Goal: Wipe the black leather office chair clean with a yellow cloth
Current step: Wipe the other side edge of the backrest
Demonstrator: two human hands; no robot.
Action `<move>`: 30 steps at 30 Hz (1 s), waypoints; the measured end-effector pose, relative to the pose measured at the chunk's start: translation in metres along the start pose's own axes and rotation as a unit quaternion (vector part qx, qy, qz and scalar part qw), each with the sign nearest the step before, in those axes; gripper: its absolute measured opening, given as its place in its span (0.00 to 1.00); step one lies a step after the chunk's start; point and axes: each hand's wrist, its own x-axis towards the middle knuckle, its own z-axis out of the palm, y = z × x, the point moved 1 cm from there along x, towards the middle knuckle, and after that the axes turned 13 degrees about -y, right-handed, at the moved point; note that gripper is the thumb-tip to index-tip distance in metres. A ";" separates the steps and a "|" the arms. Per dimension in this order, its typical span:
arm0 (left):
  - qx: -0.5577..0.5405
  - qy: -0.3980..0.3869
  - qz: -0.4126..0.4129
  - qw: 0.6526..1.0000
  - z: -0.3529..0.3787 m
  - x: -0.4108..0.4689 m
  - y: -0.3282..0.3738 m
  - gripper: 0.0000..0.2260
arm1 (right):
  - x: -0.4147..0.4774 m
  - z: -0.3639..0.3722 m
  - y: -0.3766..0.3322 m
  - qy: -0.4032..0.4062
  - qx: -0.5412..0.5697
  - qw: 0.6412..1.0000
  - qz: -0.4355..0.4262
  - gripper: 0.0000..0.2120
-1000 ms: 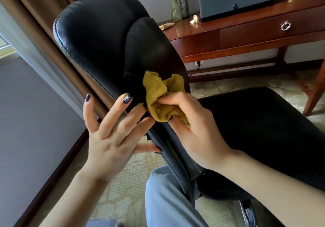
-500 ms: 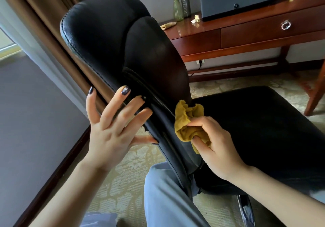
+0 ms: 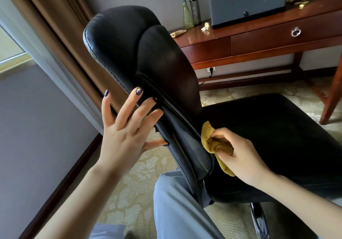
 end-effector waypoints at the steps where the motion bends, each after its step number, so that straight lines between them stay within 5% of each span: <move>1: 0.003 -0.008 0.002 1.000 -0.001 -0.001 0.000 0.26 | -0.002 0.000 -0.003 0.015 0.013 1.000 0.002 0.27; 7: 0.026 -0.032 0.021 0.999 -0.003 -0.006 -0.007 0.37 | 0.005 0.007 -0.059 0.095 0.066 0.986 -0.116 0.20; 14: -0.087 -0.007 0.045 0.995 -0.013 -0.008 -0.009 0.39 | 0.043 0.049 -0.091 0.119 0.005 0.963 -0.242 0.21; 18: -0.059 -0.051 0.042 0.996 -0.015 -0.011 -0.011 0.39 | 0.038 0.072 -0.066 0.148 -0.050 0.960 -0.234 0.23; 23: -0.034 -0.043 0.060 0.997 -0.010 -0.007 -0.009 0.22 | 0.026 0.074 -0.044 0.125 -0.031 0.972 -0.196 0.23; 30: 0.022 -0.063 0.091 0.994 -0.018 -0.001 -0.010 0.20 | 0.011 0.076 -0.021 0.093 0.022 0.985 -0.145 0.18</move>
